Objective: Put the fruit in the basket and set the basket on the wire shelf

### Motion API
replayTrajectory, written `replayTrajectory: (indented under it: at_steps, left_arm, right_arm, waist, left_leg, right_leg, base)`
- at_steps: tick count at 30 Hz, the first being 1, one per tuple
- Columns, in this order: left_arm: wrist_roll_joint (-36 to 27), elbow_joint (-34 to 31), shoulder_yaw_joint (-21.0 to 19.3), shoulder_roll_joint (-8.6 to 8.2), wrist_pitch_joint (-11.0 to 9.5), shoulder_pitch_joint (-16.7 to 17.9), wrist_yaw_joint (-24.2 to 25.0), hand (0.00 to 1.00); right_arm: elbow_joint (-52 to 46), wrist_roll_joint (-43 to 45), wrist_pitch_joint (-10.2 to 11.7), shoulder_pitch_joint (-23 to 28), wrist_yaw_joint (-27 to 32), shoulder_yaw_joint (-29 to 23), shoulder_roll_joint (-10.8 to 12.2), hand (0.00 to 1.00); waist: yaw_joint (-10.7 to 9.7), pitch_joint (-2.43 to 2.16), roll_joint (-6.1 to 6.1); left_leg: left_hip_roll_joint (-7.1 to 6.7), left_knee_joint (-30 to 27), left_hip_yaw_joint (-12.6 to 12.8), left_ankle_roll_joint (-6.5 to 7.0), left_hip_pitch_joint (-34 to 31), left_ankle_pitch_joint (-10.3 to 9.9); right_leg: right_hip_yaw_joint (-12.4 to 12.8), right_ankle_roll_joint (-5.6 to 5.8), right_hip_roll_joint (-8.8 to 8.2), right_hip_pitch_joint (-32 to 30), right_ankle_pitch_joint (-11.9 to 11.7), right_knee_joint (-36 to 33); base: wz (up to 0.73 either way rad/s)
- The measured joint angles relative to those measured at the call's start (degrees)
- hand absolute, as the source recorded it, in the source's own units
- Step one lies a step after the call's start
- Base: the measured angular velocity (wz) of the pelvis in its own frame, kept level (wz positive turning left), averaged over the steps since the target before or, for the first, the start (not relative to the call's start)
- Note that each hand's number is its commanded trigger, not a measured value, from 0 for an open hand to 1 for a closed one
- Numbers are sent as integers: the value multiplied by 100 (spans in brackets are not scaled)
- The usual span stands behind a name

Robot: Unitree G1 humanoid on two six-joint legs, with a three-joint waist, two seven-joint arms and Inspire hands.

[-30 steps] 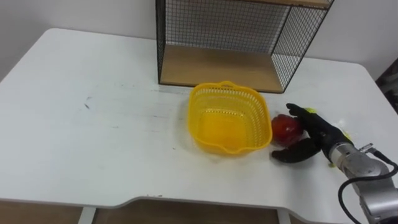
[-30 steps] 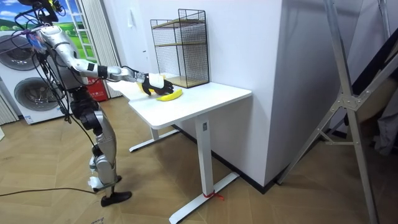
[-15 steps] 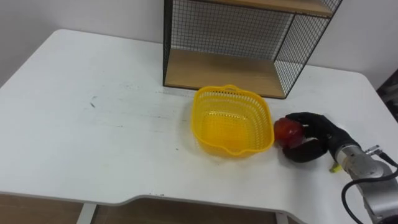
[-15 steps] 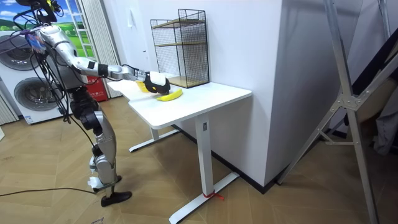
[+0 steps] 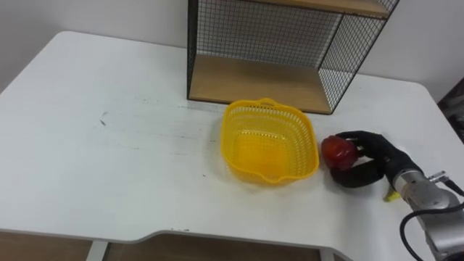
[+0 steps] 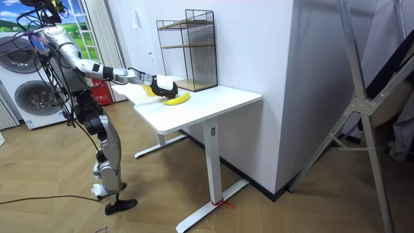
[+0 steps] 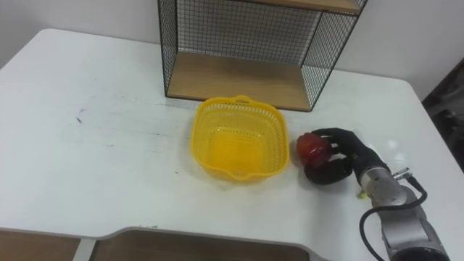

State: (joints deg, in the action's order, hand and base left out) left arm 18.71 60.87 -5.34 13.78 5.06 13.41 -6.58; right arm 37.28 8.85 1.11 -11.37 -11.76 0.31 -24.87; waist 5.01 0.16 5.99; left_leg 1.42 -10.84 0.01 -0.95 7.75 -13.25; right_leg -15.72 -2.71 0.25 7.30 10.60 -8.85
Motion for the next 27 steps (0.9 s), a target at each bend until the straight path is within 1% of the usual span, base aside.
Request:
replayTrajectory:
  at_steps: [6, 10, 12, 13, 15, 18, 20, 22, 24, 27]
  left_arm:
    - [-1, -36, 2, -13, 3, 115, 0, 0]
    - [-11, -57, 132, -14, 39, 175, -1, 0]
    - [10, -53, 105, -26, 78, 211, -3, 0]
    - [10, -53, 99, -27, 78, 217, -3, 0]
    - [7, -64, 103, -46, 78, 223, -4, 0]
    - [-3, -64, 102, -107, 76, 237, -5, 0]
    - [7, -64, 101, -132, 76, 249, -4, 0]
    - [32, -64, 97, -174, 76, 264, -3, 0]
    - [123, -66, 97, -192, 76, 263, -3, 0]
    - [159, -74, 99, -201, 77, 266, -3, 0]
  right_arm:
    - [-2, -466, 0, 67, 7, -119, 3, 100]
    - [1, -1234, -32, 221, 101, -162, 29, 100]
    - [-6, -1779, -8, 376, 160, -257, 88, 100]
    - [-6, -1898, -4, 404, 168, -304, 124, 100]
    - [-4, -2411, 12, 512, 285, -445, 302, 100]
    - [-27, -2839, 17, 533, 361, -445, 367, 100]
    - [-88, -2922, 5, 535, 409, -446, 399, 100]
    - [-281, -2920, -26, 566, 433, -446, 401, 100]
    - [-525, -2918, -39, 622, 490, -445, 425, 100]
    - [-694, -2930, -41, 649, 558, -443, 425, 100]
  waist:
    - [-30, 1, -69]
    - [-46, -6, -104]
    - [-44, -10, -104]
    - [-40, -11, -108]
    - [-56, -16, -130]
    - [-98, -32, -181]
    - [-148, -42, -207]
    - [-165, -26, -258]
    - [-181, -28, -315]
    - [-200, -35, -327]
  left_leg:
    - [5, 0, 51, 0, -19, 0]
    - [1, 2, 61, 0, 3, 0]
    - [5, 7, 87, 0, 2, 0]
    - [6, 7, 92, 0, 3, 0]
    - [6, 5, 115, 0, 10, 0]
    - [6, 6, 151, 0, 12, 0]
    - [5, 6, 154, 0, 17, 0]
    - [4, 9, 163, 0, 33, 0]
    - [3, 10, 162, 0, 43, 0]
    - [3, 16, 163, 0, 58, 0]
  right_leg:
    - [-4, 0, -9, -37, 0, -17]
    - [2, 0, -11, 4, 0, 2]
    - [-5, 1, -11, 7, 1, 11]
    - [-5, 1, -10, 8, 1, 12]
    - [4, 2, -10, 12, 1, 13]
    - [53, 3, -10, -2, 0, 1]
    - [64, 3, -8, -2, 0, 0]
    - [89, 5, -8, -4, -1, -4]
    - [110, 5, -7, -3, -1, -4]
    - [123, 5, -3, 8, -1, -1]
  base:
    - [-1]
    - [0]
    - [0]
    - [0]
    - [-2]
    - [-7]
    - [-2]
    - [-6]
    - [-5]
    - [-2]
